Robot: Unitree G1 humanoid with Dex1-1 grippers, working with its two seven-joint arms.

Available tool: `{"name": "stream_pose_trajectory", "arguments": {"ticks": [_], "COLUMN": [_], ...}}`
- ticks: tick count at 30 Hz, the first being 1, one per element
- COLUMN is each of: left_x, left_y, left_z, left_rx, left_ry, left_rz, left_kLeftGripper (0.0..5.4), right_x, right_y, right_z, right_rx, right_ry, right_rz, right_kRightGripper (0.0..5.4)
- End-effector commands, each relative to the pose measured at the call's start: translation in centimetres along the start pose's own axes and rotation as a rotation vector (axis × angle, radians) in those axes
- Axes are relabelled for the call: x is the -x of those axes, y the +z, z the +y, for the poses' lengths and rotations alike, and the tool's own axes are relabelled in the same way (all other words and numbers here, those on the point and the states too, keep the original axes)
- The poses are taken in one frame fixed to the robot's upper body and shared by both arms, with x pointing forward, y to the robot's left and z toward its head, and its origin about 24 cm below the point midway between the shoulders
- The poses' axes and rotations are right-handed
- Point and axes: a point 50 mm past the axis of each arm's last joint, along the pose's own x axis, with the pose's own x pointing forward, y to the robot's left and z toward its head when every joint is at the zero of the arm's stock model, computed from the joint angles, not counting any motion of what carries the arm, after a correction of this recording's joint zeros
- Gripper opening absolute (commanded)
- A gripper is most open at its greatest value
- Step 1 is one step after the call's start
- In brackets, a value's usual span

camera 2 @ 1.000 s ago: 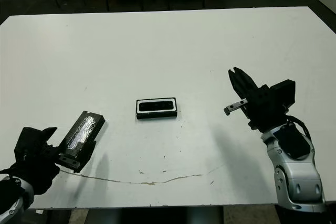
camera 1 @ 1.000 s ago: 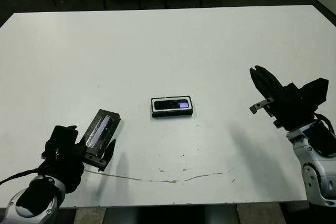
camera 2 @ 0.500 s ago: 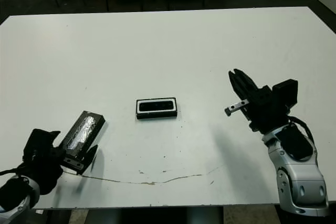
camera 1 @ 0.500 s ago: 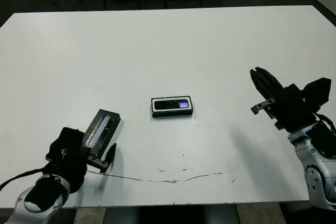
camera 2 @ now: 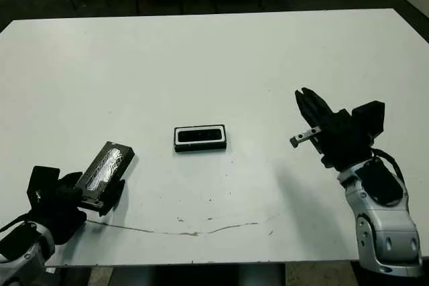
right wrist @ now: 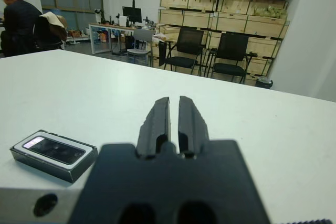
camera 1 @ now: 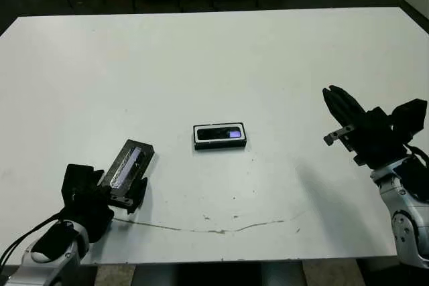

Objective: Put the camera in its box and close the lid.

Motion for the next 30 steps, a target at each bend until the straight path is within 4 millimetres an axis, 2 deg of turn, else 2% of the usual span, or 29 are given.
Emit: {"name": "stream_pose_trajectory", "arguments": {"ticks": [1,7,16,23,26,30], "left_x": [0.1,0.0,0.5,1.9,2.5,2.7], "left_y": [-1.1,-0.5,2.0,8.2,11.3,14.2], "left_z": [0.0,0.0,-0.4,0.1,0.7,1.2], "left_rx": [-0.023,-0.163,-0.352,-0.414,-0.427,-0.493], "left_ry": [-0.035,-0.119,-0.205,-0.257,-0.357,-0.459], "left_rz": [0.024,-0.005,-0.020,-0.158,-0.269,-0.340], "left_kLeftGripper": [3.98,2.85,2.79,2.79,2.79,2.79], "right_x": [0.2,0.2,0.3,0.3,0.3,0.3], "right_y": [-0.3,-0.6,-0.7,-0.7,-0.7,-0.7], "right_z": [-0.3,-0.5,-0.5,-0.4,-0.3,-0.2], "right_rx": [0.012,0.019,0.023,0.035,0.029,0.023], "right_ry": [-0.012,-0.017,-0.024,-0.032,-0.028,-0.025], "right_rz": [0.023,0.010,0.015,0.017,0.017,0.016], "right_kRightGripper": [0.00,0.00,0.00,0.00,0.00,0.00]}}
